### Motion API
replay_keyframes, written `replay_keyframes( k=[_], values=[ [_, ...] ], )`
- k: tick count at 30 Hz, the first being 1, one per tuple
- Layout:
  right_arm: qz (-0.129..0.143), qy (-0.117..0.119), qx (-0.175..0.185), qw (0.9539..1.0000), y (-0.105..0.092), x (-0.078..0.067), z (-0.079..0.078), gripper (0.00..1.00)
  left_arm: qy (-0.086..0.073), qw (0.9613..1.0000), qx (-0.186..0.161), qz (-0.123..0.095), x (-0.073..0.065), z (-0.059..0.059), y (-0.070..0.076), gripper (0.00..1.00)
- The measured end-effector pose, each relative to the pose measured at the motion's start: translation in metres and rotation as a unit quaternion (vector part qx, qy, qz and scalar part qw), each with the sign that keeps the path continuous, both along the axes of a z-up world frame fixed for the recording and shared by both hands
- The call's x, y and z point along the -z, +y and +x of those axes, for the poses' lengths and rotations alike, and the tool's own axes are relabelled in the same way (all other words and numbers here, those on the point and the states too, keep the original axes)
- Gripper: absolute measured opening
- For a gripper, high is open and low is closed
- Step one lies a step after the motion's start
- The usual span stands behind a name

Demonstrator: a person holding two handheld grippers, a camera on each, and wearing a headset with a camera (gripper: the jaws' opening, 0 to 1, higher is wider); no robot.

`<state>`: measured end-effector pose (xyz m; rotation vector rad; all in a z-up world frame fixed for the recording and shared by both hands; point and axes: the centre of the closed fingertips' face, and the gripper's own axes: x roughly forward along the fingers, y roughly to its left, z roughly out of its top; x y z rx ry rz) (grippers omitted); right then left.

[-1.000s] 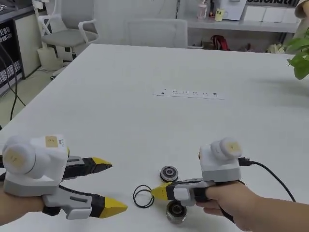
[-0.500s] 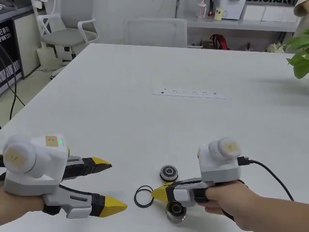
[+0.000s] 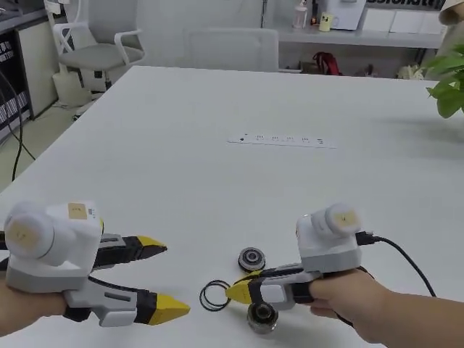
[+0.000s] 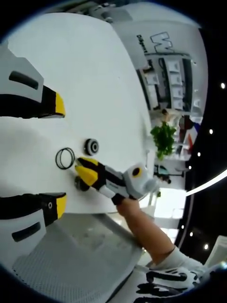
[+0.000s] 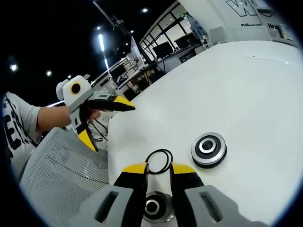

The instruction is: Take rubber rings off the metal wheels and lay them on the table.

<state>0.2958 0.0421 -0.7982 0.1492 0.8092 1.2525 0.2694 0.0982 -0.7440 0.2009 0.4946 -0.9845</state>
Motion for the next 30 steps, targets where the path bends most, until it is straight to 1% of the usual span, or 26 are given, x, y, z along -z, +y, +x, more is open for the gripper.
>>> replay_keyframes(
  k=[10,19,30],
  values=[
    [0.005,-0.012,0.007,0.9999,-0.009,-0.012,0.004,0.17,-0.001,1.0,-0.002,-0.003,-0.002,0.004,-0.001,0.64],
    [0.013,-0.027,0.014,0.9995,-0.019,-0.026,0.01,0.17,-0.004,1.0,0.0,-0.007,-0.007,0.01,-0.007,0.63],
    [0.002,-0.052,0.023,0.9984,-0.034,-0.034,0.022,0.18,-0.01,0.9999,0.003,-0.011,-0.014,0.02,-0.015,0.62]
  ],
)
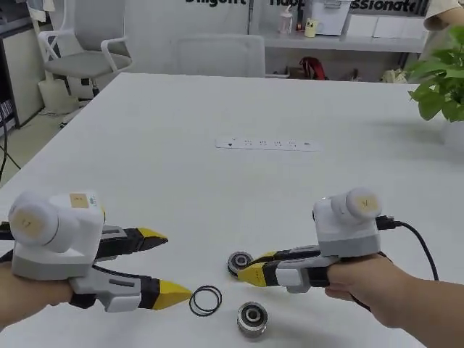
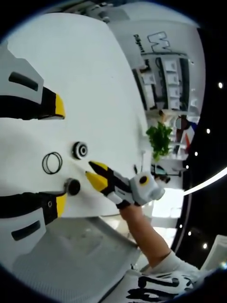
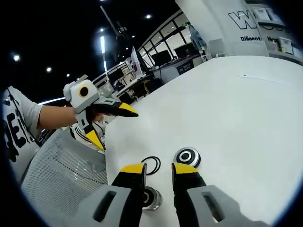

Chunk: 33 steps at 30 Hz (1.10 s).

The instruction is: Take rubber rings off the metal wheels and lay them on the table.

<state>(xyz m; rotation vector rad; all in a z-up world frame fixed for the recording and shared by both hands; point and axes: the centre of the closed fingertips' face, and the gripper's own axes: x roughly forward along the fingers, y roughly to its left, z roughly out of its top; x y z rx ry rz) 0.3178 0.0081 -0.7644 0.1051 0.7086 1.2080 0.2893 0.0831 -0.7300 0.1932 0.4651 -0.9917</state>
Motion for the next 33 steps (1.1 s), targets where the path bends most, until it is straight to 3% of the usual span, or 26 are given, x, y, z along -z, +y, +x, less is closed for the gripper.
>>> replay_keyframes(
  k=[12,24,33],
  values=[
    [-0.021,-0.036,-0.005,0.9991,-0.008,0.0,0.008,0.2,-0.003,1.0,-0.004,-0.005,-0.003,0.013,-0.004,0.6],
    [-0.056,-0.074,-0.017,0.9955,-0.016,0.013,0.015,0.21,0.003,1.0,0.003,-0.003,0.003,0.024,-0.013,0.58],
    [-0.07,-0.081,-0.023,0.994,-0.017,0.024,0.019,0.22,0.009,0.9999,0.007,-0.002,0.009,0.031,-0.018,0.55]
  ],
)
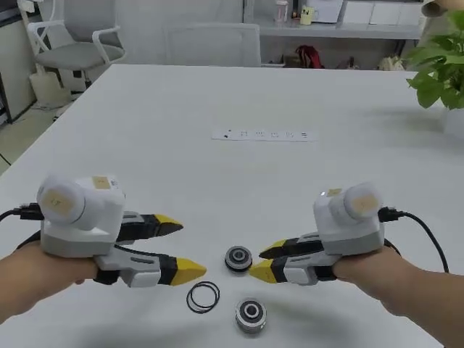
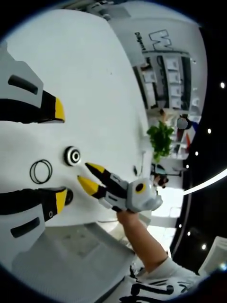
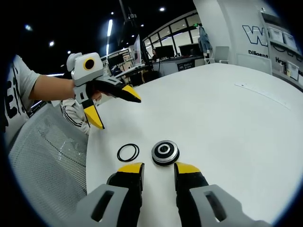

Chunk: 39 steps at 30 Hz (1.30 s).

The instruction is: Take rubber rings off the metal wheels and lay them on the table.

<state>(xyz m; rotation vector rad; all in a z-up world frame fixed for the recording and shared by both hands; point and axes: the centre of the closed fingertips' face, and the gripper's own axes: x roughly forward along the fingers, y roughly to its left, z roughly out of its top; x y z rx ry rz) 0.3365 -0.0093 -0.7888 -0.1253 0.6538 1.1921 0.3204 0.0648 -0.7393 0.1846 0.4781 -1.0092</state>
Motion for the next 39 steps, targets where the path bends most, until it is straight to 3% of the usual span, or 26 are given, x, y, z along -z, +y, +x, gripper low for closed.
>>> replay_keyframes(
  k=[39],
  values=[
    [-0.001,-0.02,-0.016,0.9997,0.009,0.013,0.009,0.25,0.024,0.9992,0.033,0.004,0.027,0.019,-0.031,0.44]
  ],
)
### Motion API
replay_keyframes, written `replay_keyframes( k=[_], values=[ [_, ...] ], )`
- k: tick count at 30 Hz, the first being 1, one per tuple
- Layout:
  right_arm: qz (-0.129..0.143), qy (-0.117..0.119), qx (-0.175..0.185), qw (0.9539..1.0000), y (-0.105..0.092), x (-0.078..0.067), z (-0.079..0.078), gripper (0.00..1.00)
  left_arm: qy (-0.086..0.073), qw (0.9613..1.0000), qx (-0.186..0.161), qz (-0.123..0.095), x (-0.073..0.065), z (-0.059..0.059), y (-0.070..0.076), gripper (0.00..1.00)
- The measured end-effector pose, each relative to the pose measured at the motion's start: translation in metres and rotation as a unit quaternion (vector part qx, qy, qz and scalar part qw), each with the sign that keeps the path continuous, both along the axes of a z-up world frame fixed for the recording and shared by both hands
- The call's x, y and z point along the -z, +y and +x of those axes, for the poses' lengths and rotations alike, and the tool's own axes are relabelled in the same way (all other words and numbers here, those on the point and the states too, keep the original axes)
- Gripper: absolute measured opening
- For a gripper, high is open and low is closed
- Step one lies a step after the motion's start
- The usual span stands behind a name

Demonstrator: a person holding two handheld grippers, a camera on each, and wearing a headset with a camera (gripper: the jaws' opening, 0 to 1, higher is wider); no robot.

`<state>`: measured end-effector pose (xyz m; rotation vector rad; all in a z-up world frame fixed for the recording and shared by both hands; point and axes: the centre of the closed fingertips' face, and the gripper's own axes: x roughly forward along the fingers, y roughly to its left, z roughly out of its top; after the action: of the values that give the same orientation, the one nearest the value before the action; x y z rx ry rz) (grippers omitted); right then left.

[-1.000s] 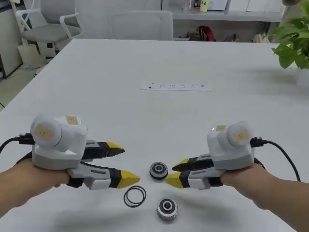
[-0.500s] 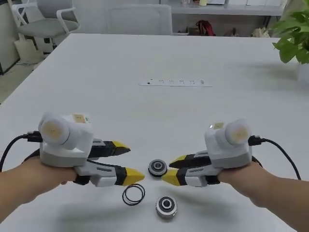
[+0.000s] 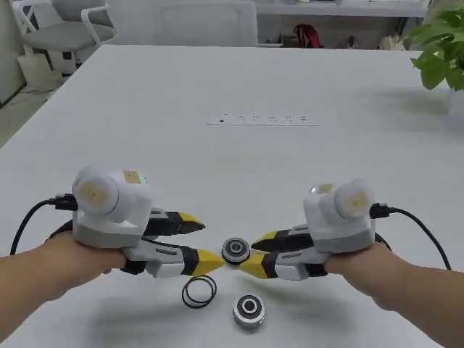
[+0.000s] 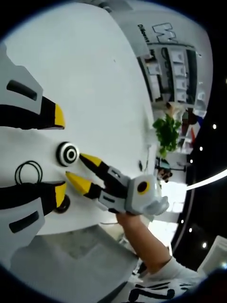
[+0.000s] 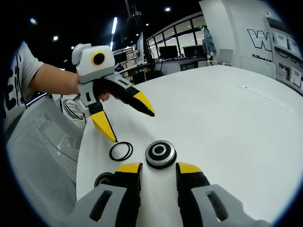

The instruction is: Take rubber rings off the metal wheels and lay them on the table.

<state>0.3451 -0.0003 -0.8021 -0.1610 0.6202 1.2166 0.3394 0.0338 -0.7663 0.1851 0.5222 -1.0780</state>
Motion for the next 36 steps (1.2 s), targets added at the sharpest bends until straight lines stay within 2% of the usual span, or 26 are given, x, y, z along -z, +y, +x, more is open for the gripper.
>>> replay_keyframes(
  k=[14,21,26,34,36],
  values=[
    [0.006,0.003,0.006,1.0,-0.002,0.001,0.003,0.25,0.007,0.9998,0.016,0.003,0.011,0.005,-0.017,0.38],
    [0.008,0.006,0.009,0.9999,-0.003,0.003,0.004,0.26,0.009,0.9998,0.018,0.003,0.014,0.008,-0.023,0.31],
    [0.012,0.005,0.007,0.9999,-0.001,0.002,0.004,0.25,0.009,0.9997,0.021,0.011,0.018,0.01,-0.026,0.24],
    [0.01,0.004,0.004,0.9999,-0.001,0.003,0.003,0.25,0.007,0.9994,0.025,0.024,0.023,0.011,-0.03,0.2],
    [0.009,0.004,0.004,0.9999,-0.001,0.003,0.003,0.26,-0.002,0.9994,0.02,0.029,0.023,0.014,-0.029,0.18]
  ],
)
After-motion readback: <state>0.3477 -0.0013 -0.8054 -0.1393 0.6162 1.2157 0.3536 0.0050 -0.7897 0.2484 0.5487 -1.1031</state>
